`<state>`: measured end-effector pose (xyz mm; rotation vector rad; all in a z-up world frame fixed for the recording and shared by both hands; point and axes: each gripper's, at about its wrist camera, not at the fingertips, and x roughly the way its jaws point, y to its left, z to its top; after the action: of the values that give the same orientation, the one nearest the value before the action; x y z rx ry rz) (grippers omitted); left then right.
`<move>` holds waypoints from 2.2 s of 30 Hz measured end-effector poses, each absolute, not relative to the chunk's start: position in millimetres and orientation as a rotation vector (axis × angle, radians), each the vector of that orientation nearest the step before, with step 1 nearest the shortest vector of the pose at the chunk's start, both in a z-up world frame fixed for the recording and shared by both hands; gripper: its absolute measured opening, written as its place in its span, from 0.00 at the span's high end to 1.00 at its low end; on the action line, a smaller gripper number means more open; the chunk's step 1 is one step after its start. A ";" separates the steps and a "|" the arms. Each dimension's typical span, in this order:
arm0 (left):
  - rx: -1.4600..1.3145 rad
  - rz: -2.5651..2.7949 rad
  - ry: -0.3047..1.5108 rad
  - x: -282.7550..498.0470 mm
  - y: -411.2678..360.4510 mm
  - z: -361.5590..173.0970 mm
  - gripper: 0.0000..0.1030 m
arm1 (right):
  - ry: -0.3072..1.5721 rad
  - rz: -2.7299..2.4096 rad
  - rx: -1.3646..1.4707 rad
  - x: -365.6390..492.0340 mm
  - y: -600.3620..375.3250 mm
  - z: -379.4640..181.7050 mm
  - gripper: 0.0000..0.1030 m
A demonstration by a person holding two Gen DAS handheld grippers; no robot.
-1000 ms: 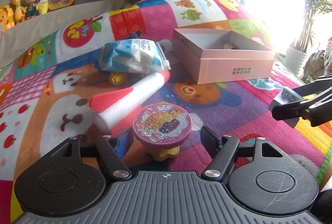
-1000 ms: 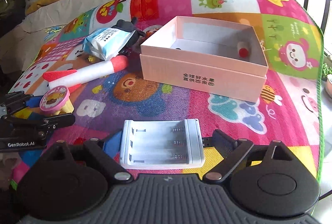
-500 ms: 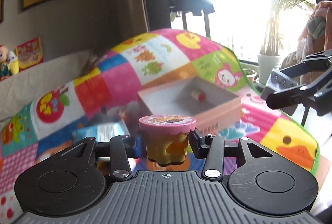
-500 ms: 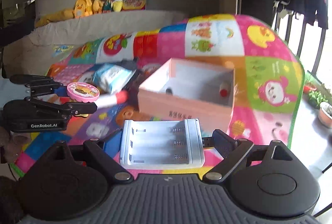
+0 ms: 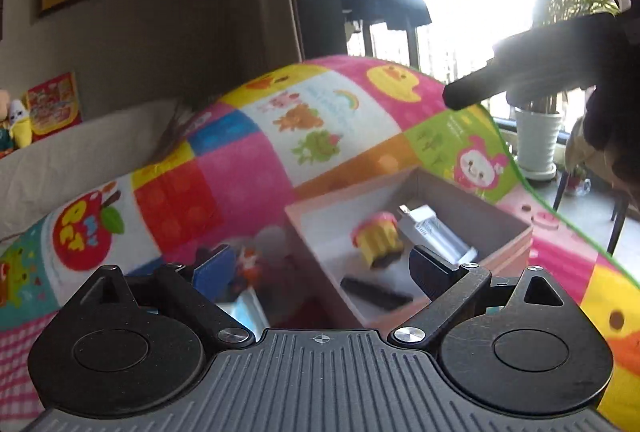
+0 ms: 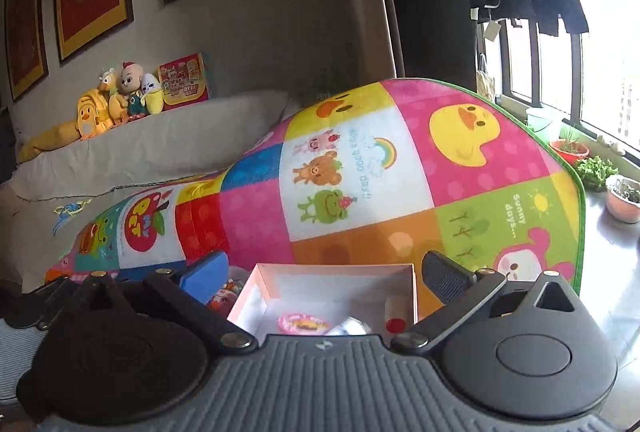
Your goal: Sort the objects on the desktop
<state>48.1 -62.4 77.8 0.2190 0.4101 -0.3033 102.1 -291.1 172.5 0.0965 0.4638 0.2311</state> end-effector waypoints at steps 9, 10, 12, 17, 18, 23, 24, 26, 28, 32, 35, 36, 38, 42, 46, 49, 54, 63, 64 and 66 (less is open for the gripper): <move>0.207 -0.154 0.560 -16.0 1.8 24.6 0.02 | 0.520 0.245 -0.100 84.6 -246.5 133.7 0.00; 0.208 -0.124 0.564 -17.2 7.3 21.2 0.02 | 0.525 0.262 -0.108 83.2 -239.4 133.3 0.00; 0.242 -0.025 0.558 -17.7 17.0 15.4 0.02 | 0.539 0.316 -0.121 79.4 -222.0 133.8 0.00; 0.110 0.221 0.518 -11.7 59.2 16.3 0.02 | 0.550 0.414 -0.191 77.3 -171.0 132.3 0.00; 0.029 0.188 0.528 -12.9 69.4 17.4 0.02 | 0.554 0.431 -0.205 78.5 -160.2 131.4 0.00; -0.101 0.028 0.533 -23.5 77.7 13.8 0.01 | 0.607 0.475 -0.180 112.3 -118.3 128.7 0.16; -0.094 0.017 0.521 -26.0 75.1 13.8 0.00 | 0.630 0.470 -0.165 127.2 -109.6 128.9 0.26; -0.085 0.002 0.513 -27.4 71.7 13.6 0.00 | 0.675 0.432 -0.137 161.5 -93.0 127.1 0.41; -0.092 -0.001 0.517 -27.1 71.1 13.4 0.00 | 0.710 0.380 -0.118 197.2 -78.8 120.5 0.45; -0.101 0.000 0.527 -23.7 72.2 12.4 0.00 | 0.779 0.260 -0.098 263.0 -59.5 93.3 0.46; -0.105 -0.020 0.535 -22.1 72.8 11.2 0.00 | 0.882 0.306 -0.059 284.9 -53.9 74.2 0.57; -0.112 -0.025 0.542 -20.9 73.7 10.3 0.00 | 0.923 0.350 -0.051 282.9 -51.2 70.0 0.59; -0.132 -0.034 0.553 -19.3 76.6 8.9 0.00 | 0.941 0.423 -0.091 264.5 -46.2 70.9 0.59; -0.154 -0.059 0.564 -17.8 78.9 7.3 0.00 | 1.010 0.644 -0.118 237.4 -54.6 96.8 0.59; -0.152 -0.058 0.569 -17.0 77.9 6.9 0.00 | 0.966 0.427 -0.215 252.2 -55.2 109.4 0.40; -0.168 -0.066 0.594 -13.3 80.3 5.1 0.00 | 0.972 0.338 -0.265 273.7 -46.3 92.2 0.31; -0.219 -0.073 0.605 -12.0 88.1 2.5 0.00 | 1.025 0.239 -0.413 299.0 -25.0 50.3 0.35; -0.259 -0.070 0.582 -16.6 93.9 3.8 0.00 | 0.916 0.416 -0.277 225.6 -53.2 103.2 0.64; -0.257 -0.070 0.582 -17.0 93.6 4.2 0.00 | 0.898 0.441 -0.239 210.5 -63.7 113.9 0.64; -0.246 -0.071 0.573 -18.9 91.7 5.4 0.00 | 0.862 0.487 -0.176 173.8 -88.0 133.1 0.64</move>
<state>-18.9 91.7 5.4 -0.2463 0.5732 -0.0711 173.8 -88.0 133.1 -0.1760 0.8619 0.4873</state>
